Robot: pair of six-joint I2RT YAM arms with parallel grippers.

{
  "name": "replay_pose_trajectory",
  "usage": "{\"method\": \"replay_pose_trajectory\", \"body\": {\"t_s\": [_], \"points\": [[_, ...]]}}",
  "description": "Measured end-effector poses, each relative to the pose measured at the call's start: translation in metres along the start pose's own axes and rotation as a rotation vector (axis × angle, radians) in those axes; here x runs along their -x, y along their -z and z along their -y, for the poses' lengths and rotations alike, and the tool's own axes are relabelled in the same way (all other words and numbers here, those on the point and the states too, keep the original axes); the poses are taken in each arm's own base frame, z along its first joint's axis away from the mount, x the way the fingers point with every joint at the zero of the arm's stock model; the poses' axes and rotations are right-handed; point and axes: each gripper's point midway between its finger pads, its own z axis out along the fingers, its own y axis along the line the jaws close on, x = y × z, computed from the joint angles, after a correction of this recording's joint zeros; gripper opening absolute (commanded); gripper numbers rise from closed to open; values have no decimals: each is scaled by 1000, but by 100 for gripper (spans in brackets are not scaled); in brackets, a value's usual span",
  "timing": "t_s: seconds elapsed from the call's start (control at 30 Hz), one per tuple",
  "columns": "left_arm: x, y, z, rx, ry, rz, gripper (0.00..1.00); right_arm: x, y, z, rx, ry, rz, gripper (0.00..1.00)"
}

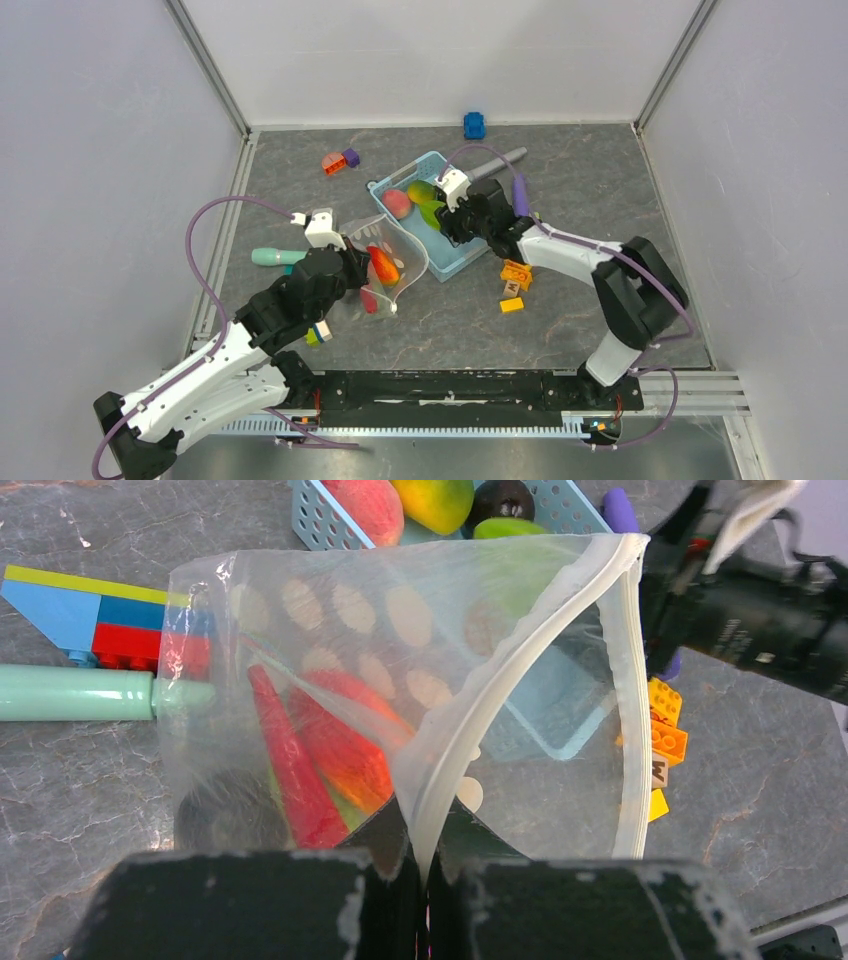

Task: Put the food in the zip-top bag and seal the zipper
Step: Pick up the fake fruit from the bin, then place the fake fruit in the zipper food storage bag.

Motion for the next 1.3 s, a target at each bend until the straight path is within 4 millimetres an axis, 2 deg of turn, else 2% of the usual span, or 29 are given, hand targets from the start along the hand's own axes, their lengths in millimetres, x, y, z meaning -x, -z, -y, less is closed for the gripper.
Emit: {"method": "replay_pose_trajectory", "body": {"t_s": [0.2, 0.37, 0.63, 0.93, 1.1, 1.3], "points": [[1, 1, 0, -2, 1, 2, 4, 38, 43, 0, -18, -83, 129, 20], [1, 1, 0, -2, 1, 2, 4, 55, 72, -9, 14, -156, 206, 20], [1, 0, 0, -1, 1, 2, 4, 71, 111, -49, 230, -194, 335, 20], [0, 0, 0, -1, 1, 1, 4, 88, 148, -105, 492, -134, 440, 21], [0, 0, 0, -1, 1, 1, 4, 88, 154, -134, 552, -94, 439, 22], [0, 0, 0, -2, 1, 0, 4, 93, 143, -151, 520, -71, 396, 35]]}}
